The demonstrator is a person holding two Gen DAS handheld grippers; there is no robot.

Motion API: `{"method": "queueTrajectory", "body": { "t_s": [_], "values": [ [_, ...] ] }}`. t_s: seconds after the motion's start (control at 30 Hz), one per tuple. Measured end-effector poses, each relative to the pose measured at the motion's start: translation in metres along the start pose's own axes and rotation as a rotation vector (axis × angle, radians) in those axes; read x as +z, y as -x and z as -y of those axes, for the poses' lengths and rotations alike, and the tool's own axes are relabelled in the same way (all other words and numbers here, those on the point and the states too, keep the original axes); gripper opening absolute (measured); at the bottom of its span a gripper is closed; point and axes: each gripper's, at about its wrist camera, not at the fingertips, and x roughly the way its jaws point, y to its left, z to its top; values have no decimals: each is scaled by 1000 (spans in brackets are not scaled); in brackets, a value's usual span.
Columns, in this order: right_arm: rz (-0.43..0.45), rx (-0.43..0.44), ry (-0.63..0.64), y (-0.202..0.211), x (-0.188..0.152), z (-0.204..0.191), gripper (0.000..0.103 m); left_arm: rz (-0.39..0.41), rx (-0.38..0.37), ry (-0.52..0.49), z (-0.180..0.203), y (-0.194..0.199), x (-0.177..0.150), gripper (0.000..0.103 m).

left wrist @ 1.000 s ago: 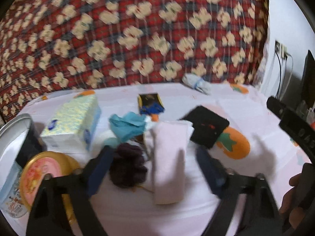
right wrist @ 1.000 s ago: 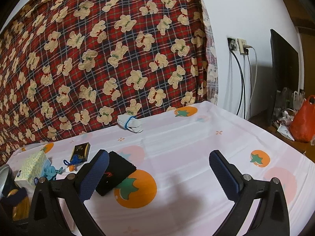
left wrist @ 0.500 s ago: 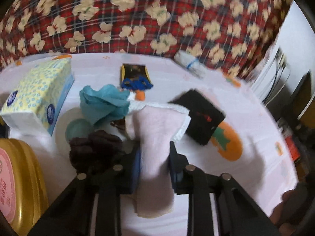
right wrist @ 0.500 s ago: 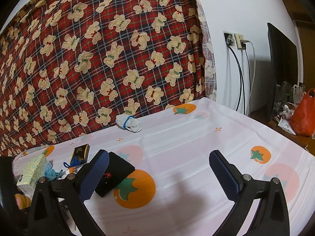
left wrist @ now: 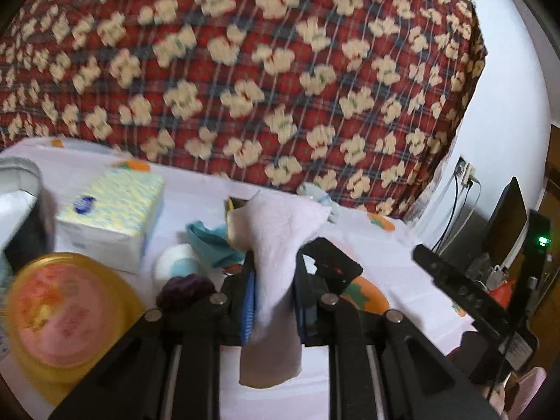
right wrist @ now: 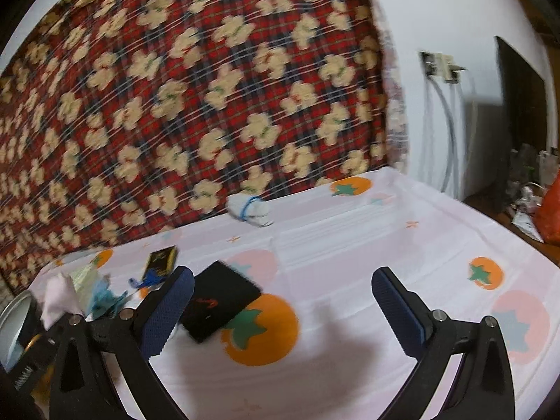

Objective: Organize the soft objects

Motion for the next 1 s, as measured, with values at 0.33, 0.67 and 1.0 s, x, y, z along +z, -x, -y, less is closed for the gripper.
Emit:
{"method": "queueTrajectory", "body": {
  "t_s": [0.33,0.67,1.0],
  "values": [
    [-108,197,139,-20,-10,-41,76,68,36,-30,-16,40,11,17],
    [-251,275,388,-55,-23,-122,64,92,68,-24,-41,67,21,17],
    [-453,265,468,-97,-39,-146,19,84,91,7,-67,72,27,17]
  ]
}}
